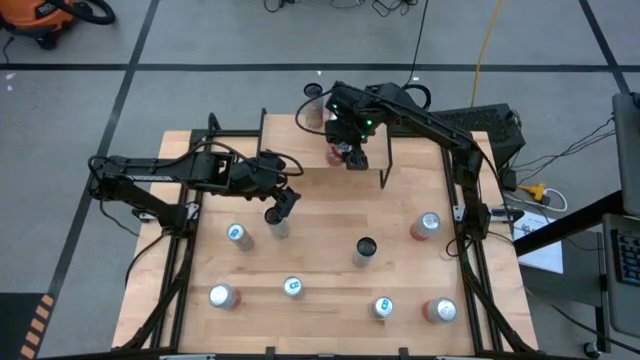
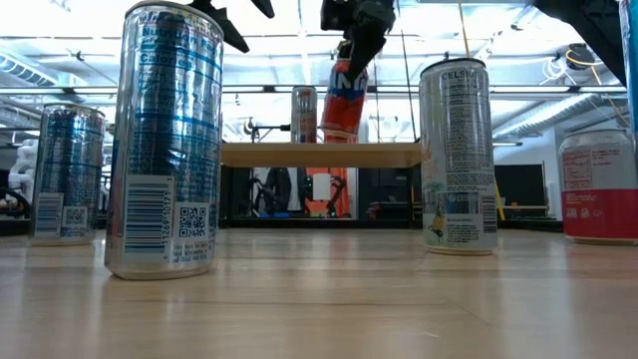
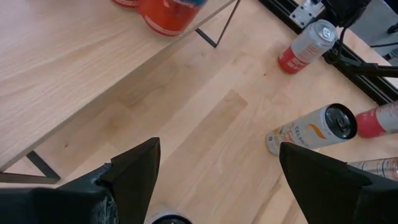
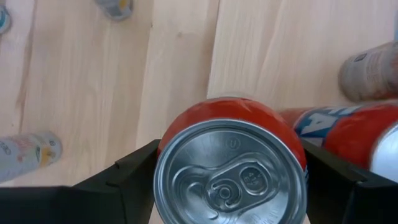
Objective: Place canned beverage on shelf
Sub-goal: Put the orange soda can aligned with the other orange soda cans on the shelf
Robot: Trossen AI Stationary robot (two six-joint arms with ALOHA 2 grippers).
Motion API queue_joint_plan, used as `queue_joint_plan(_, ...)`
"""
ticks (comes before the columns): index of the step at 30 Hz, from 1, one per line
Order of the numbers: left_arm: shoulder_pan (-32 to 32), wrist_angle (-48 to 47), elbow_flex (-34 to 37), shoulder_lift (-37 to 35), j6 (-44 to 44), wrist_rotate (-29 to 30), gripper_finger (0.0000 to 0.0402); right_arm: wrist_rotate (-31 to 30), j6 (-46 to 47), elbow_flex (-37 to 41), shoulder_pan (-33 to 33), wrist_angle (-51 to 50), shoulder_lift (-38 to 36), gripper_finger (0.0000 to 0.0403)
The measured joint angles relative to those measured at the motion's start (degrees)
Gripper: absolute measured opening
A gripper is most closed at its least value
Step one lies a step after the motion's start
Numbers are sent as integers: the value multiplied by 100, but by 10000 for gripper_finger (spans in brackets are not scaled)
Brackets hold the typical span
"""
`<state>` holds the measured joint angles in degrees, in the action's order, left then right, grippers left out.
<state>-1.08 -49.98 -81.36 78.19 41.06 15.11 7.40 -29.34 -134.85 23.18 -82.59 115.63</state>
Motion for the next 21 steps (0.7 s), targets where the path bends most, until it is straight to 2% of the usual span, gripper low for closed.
queue_joint_plan(21,0,1,0,0,-141,-48,331,-168,166,0,13,0,61,308)
